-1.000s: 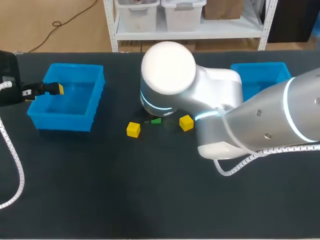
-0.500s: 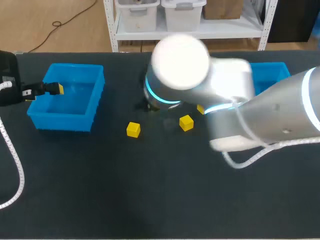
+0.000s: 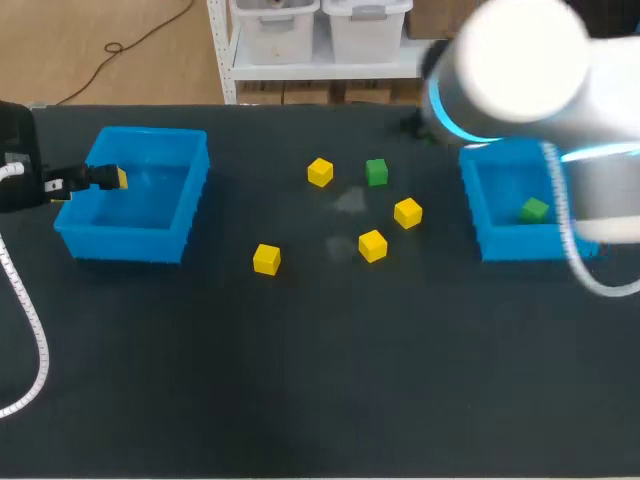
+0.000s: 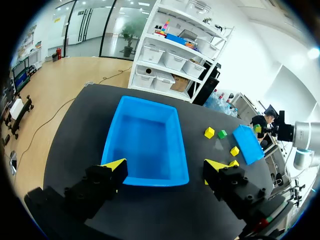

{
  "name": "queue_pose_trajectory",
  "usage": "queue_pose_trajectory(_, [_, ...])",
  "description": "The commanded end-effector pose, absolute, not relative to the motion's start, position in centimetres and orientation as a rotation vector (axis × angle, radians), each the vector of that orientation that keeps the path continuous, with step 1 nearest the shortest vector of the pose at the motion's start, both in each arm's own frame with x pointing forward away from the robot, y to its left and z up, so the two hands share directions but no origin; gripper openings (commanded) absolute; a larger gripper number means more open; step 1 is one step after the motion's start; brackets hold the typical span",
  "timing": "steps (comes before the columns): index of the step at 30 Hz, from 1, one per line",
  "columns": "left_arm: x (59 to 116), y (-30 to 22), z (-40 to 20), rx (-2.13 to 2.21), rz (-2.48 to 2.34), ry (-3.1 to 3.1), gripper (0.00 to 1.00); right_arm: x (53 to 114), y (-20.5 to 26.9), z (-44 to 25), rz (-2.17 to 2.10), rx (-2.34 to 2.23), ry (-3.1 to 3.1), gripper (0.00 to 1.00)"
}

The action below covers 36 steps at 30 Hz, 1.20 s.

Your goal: Put the green cubes in the right bin and the yellow cubes in the left bin.

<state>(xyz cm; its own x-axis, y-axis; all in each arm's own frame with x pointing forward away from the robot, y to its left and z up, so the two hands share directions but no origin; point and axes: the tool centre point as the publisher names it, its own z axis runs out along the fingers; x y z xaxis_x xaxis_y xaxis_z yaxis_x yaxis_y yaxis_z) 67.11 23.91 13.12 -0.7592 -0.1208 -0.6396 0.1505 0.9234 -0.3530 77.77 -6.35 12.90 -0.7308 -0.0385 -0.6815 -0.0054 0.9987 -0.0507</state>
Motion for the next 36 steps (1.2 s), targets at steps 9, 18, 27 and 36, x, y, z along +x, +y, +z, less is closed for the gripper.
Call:
queue_pose_trajectory(9, [67.2,23.6,13.2,0.014,-0.493,2.386,1.0,78.0,-19.7,9.4,-0.162,0.242,2.427,0.0])
queue_pose_trajectory(18, [67.2,23.6,13.2,0.014,-0.493,2.386,1.0,78.4,-20.6,8.4,-0.162,0.26,2.439,0.01])
queue_pose_trajectory(27, [67.2,23.6,13.2,0.014,-0.493,2.386,1.0,79.3,-19.7,10.2,-0.155,0.178,2.405,1.0])
queue_pose_trajectory(36, [67.2,23.6,13.2,0.014,-0.493,2.386,1.0,80.5,-12.9,12.4,-0.107,-0.016,2.357,1.0])
